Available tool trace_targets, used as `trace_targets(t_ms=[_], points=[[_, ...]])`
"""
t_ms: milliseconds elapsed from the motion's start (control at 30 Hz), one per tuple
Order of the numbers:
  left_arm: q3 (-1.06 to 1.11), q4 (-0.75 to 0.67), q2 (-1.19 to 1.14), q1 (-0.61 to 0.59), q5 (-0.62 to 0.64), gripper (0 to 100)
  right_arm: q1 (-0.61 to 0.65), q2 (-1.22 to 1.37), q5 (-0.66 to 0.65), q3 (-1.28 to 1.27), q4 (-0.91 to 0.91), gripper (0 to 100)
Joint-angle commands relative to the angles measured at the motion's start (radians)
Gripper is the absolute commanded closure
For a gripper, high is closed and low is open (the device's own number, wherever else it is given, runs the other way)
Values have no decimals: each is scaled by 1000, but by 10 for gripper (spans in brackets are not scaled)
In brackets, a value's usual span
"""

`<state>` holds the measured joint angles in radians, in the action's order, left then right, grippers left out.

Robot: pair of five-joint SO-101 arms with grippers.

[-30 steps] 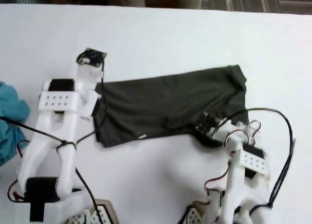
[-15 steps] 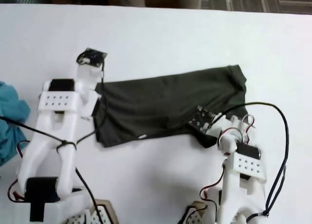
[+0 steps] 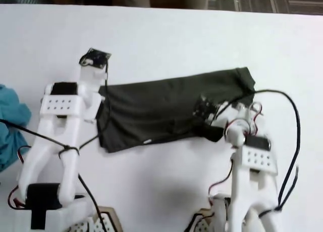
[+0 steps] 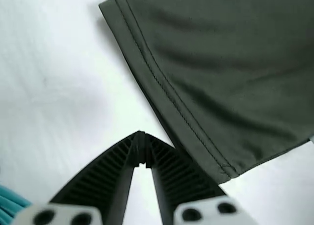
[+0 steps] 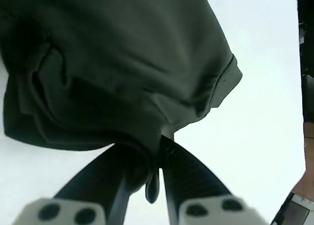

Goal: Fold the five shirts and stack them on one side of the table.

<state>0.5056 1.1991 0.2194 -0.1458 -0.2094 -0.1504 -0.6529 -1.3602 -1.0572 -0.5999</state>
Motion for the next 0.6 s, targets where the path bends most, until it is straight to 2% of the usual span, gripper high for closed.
trace_targets(t_ms=[0,200,400,567], points=[[-5,-15,43,-2,3,973,7,180,26,196,-61,979],[-5,-15,43,2,2,973,28,475,29,480,-203,978],[-5,-15,43,2,2,973,81,670,28,624,-206,978],[-5,-12,43,2,2,973,108,736,29,733,-209,978]])
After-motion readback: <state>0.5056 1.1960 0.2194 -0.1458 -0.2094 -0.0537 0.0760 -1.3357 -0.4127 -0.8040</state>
